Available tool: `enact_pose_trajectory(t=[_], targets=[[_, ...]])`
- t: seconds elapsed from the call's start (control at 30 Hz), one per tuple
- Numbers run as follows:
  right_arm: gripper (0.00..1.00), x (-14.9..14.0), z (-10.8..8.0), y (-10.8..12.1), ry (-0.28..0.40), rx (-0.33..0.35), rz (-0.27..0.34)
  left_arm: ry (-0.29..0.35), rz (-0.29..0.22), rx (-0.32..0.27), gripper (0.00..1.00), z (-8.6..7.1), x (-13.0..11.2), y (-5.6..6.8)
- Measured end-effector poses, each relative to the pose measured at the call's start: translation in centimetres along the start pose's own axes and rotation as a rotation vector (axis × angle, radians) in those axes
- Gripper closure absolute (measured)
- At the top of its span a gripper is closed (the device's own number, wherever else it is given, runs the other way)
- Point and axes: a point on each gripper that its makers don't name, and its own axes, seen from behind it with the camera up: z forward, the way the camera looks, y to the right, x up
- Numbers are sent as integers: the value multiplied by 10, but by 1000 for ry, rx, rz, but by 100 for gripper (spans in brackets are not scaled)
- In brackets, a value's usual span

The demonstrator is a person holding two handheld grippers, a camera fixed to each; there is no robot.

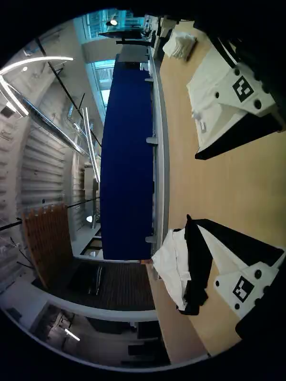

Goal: Fold towel

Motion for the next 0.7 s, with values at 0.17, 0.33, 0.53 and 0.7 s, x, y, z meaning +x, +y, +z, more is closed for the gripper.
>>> enact_pose_trajectory(t=[0.17, 0.33, 0.53, 0.7], targets=[[0, 25, -7, 0, 0, -1, -2, 0, 9, 4, 8, -1, 32, -10], [0, 56, -11, 0, -17, -7, -8, -20, 37, -17, 8, -7, 63, -4], [0, 94, -15, -5, -38, -9, -11, -43, 66, -40, 8, -16, 103, 4], [0, 119, -21, -9, -54, -2, -11, -82, 72, -74, 8, -22, 127, 13]])
